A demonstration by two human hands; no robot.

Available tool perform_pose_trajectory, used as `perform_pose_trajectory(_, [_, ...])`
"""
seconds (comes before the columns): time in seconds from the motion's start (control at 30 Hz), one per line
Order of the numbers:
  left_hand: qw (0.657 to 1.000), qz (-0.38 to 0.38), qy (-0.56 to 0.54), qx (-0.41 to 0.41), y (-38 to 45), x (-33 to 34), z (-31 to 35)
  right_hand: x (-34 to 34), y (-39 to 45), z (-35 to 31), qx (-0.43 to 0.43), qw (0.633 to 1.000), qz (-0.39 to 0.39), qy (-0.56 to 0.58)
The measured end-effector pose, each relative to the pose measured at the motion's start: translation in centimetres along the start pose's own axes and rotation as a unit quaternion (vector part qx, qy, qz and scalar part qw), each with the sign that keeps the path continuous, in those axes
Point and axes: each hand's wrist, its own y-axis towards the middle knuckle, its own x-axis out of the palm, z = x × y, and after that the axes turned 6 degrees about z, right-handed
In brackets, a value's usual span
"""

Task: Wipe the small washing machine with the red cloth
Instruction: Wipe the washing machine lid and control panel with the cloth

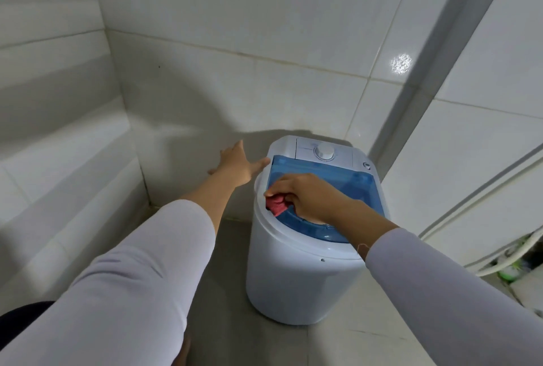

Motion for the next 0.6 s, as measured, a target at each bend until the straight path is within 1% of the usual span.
perform_pose_trajectory(0.2, [0.999,-0.037,0.007,0.009,1.4,1.5,0.0,2.0,0.4,-0.3,-0.040,0.999,0.013,-0.025])
perform_pose_trajectory(0.3, [0.999,-0.045,-0.013,0.004,1.6,1.8,-0.2,2.9,0.1,-0.5,-0.031,0.998,0.043,-0.018])
perform_pose_trajectory(0.4, [0.999,-0.049,-0.005,-0.002,1.7,1.9,-0.3,3.3,-0.4,-0.8,-0.018,0.997,0.072,-0.014])
perform_pose_trajectory(0.5, [0.999,-0.047,0.020,-0.002,2.0,2.0,-0.5,3.3,-0.4,-0.8,-0.019,0.997,0.071,-0.026])
perform_pose_trajectory(0.6, [0.998,-0.037,0.047,0.006,2.0,2.0,-0.3,3.3,-0.3,-0.7,-0.016,0.996,0.081,-0.013])
